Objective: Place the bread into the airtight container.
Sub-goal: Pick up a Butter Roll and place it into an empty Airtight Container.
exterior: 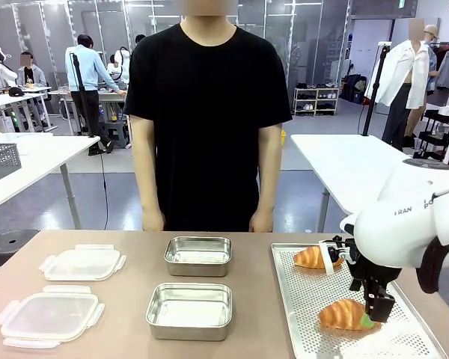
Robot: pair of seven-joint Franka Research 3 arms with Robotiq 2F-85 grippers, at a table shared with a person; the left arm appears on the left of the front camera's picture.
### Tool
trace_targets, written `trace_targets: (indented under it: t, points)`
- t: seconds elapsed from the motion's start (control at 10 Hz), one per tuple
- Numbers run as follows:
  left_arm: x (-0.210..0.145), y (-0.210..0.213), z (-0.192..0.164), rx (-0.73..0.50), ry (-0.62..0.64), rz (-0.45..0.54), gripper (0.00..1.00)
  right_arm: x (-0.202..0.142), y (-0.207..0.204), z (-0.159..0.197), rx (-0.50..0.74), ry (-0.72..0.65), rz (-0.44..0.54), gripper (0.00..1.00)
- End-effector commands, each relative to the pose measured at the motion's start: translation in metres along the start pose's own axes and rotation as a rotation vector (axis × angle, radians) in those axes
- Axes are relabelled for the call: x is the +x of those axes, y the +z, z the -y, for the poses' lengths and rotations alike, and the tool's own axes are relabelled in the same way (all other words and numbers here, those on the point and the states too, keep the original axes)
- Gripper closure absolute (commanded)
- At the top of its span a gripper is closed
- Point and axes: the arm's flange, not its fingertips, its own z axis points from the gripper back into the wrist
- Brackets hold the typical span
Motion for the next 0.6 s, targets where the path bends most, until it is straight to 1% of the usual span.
trace_targets:
  t: [0.0,0.5]
  points:
    - [-0.003,0.010,0.005,0.002,-0.006,0.013,0.00,-0.003,-0.015,0.007,-0.013,0.014,0.019,0.00]
    - [-0.003,0.010,0.005,0.002,-0.006,0.013,0.00,-0.003,-0.042,0.018,0.026,0.015,0.042,0.00]
